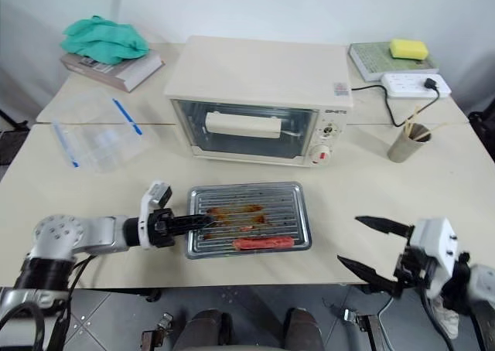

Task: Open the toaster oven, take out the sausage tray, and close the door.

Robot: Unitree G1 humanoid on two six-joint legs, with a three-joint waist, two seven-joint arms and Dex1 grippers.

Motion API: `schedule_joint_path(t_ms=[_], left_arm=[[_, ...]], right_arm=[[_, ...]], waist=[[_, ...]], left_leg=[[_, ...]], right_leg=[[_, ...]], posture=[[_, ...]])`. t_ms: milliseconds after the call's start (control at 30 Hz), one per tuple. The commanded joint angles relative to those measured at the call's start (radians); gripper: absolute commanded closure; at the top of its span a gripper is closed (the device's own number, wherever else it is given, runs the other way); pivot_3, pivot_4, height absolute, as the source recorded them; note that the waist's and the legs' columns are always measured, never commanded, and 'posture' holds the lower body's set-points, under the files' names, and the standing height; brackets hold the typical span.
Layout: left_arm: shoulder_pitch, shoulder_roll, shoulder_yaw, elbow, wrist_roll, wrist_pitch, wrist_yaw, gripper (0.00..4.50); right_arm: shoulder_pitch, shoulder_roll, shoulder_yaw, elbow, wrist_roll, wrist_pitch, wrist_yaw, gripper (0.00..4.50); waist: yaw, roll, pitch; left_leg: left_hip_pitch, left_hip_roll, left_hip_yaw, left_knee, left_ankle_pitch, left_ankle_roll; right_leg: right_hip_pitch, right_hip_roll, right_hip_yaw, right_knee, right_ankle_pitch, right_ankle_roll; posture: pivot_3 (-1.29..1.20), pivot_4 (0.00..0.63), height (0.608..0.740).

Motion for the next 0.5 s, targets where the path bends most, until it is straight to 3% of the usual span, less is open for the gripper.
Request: schedule_joint_path(t_ms=[33,333,500], left_arm=[[-0.04,-0.045,-0.028,0.05,0.085,0.043,0.022,4.5],[-0.09,-0.1,0.061,0.075,0.232,0.106,0.068,4.5],[-0.06,-0.112,0.099,-0.015,0.297,0.074,0.059,2.98]], right_arm=[[0.029,0.023,-0.042,-0.072,0.011,-0.021,-0.029,0.06],[0.031,0.031,-0.022,-0.114,0.017,-0.01,-0.08,0.06],[-0.003,0.017,0.005,-0.115,0.023,0.003,-0.09,0.0]], waist=[[0.001,0.0,0.0],[0.01,0.003,-0.002],[0.003,0.003,-0.002]], left_leg=[[0.0,0.0,0.0,0.0,0.0,0.0],[0.003,-0.001,-0.001,0.001,0.003,-0.001],[0.003,-0.001,-0.002,0.001,0.003,-0.001]], right_leg=[[0.0,0.0,0.0,0.0,0.0,0.0],[0.001,-0.001,0.001,0.001,0.0,0.001],[0.001,-0.001,0.001,0.001,0.0,0.001]], posture=[[0.0,0.15,0.74],[0.0,0.15,0.74],[0.0,0.15,0.74]])
